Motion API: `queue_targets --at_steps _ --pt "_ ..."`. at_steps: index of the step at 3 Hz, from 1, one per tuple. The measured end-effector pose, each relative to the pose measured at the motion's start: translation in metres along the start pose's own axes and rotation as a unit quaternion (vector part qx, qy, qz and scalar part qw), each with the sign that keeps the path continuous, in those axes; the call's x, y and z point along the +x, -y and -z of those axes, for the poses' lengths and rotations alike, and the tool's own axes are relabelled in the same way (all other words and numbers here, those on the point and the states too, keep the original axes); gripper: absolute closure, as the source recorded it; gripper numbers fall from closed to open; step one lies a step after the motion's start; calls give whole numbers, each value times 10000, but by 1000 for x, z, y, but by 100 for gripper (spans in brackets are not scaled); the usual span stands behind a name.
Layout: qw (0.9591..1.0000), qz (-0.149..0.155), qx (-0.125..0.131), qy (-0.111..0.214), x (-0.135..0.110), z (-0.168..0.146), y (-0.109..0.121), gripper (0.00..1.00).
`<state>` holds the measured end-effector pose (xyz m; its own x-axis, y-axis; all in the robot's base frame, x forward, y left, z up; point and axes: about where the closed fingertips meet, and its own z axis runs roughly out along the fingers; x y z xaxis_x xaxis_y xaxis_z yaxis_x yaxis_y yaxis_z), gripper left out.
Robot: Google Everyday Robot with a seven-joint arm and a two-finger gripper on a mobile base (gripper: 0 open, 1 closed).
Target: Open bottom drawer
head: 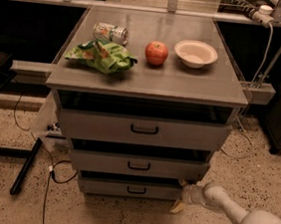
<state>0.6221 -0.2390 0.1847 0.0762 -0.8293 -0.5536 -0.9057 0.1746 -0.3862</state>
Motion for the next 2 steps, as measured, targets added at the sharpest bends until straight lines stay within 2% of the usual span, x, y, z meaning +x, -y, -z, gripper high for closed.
queue_targets --at_steps 2 --pt "9997 1 -236 21 13 -28 -7 0"
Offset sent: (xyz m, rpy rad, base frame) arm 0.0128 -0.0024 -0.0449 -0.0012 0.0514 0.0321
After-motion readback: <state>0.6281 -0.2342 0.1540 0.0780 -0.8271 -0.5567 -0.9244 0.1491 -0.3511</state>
